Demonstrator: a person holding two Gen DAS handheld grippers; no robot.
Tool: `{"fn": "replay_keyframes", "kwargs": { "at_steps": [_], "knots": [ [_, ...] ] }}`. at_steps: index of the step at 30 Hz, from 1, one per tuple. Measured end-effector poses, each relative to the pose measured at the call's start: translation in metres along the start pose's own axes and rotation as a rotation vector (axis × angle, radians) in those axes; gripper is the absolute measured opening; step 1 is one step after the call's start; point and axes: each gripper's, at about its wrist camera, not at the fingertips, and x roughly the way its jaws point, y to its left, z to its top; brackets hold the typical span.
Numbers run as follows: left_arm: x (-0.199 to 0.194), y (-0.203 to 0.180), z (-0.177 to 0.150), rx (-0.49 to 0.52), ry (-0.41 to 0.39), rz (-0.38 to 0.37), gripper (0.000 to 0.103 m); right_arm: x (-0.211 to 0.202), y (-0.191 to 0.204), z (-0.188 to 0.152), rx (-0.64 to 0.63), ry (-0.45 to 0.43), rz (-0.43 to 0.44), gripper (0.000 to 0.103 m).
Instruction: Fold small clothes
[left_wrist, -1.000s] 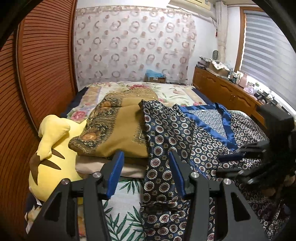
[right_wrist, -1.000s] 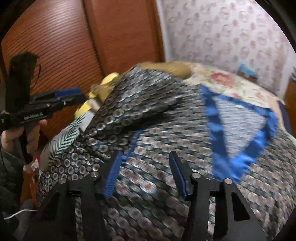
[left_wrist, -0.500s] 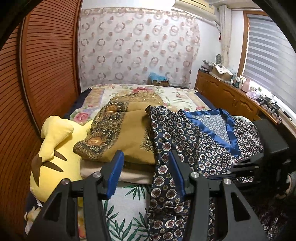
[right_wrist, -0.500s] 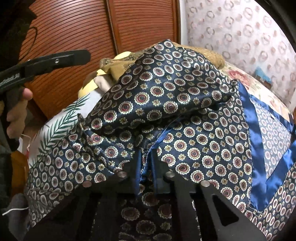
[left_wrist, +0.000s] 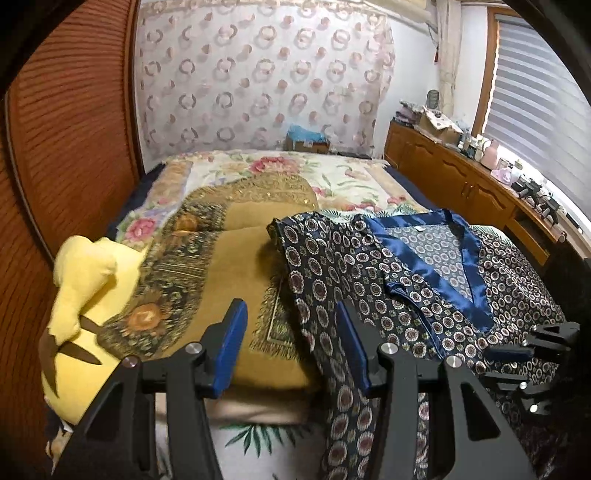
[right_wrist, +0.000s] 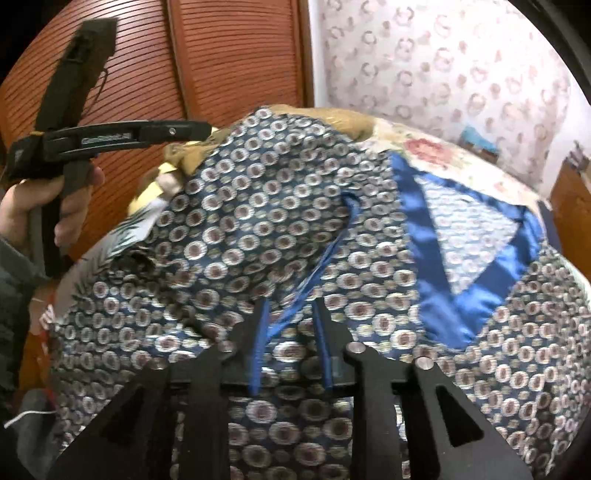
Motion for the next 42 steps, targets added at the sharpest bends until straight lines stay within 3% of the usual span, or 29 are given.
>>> {"fn": "replay_keyframes", "kwargs": {
  "at_steps": [4, 7, 11, 12, 17, 21, 25, 29, 35, 42],
  "knots": [
    [0.014, 0.004, 0.006, -0.003, 0.013, 0.003, 0.049, -0.009, -0.024, 0.0, 0.026, -0.017, -0.042, 0.037],
    [0.02, 0.004, 0.012, 0.001, 0.015, -0.01, 0.035, -0.016, -0.041, -0.004, 0.032, -0.023, -0.083, 0.043],
    [0.023, 0.004, 0.02, 0.028, 0.015, -0.022, 0.001, -0.027, -0.063, -0.011, 0.043, -0.03, -0.144, 0.043],
    [0.023, 0.005, 0.021, 0.033, 0.014, -0.013, 0.0, -0.031, -0.07, -0.013, 0.052, -0.035, -0.149, 0.043],
    [0.007, 0.024, 0.033, -0.012, -0.065, 0.055, 0.0, -0.054, -0.092, -0.025, 0.09, -0.061, -0.164, 0.043],
    [0.008, 0.031, 0.037, -0.007, -0.052, 0.075, 0.0, -0.066, -0.109, -0.032, 0.125, -0.081, -0.183, 0.043],
    [0.0, 0.031, 0.039, -0.004, -0.075, 0.091, 0.01, -0.078, -0.121, -0.039, 0.151, -0.097, -0.199, 0.043],
    [-0.018, 0.022, 0.04, 0.035, -0.11, 0.068, 0.024, -0.091, -0.132, -0.043, 0.173, -0.112, -0.219, 0.043],
    [-0.041, -0.02, 0.031, 0.126, -0.137, -0.005, 0.047, -0.109, -0.142, -0.049, 0.197, -0.135, -0.247, 0.044],
    [-0.027, -0.078, 0.005, 0.194, -0.058, -0.108, 0.049, -0.133, -0.159, -0.065, 0.231, -0.155, -0.29, 0.054]
  ]
}}
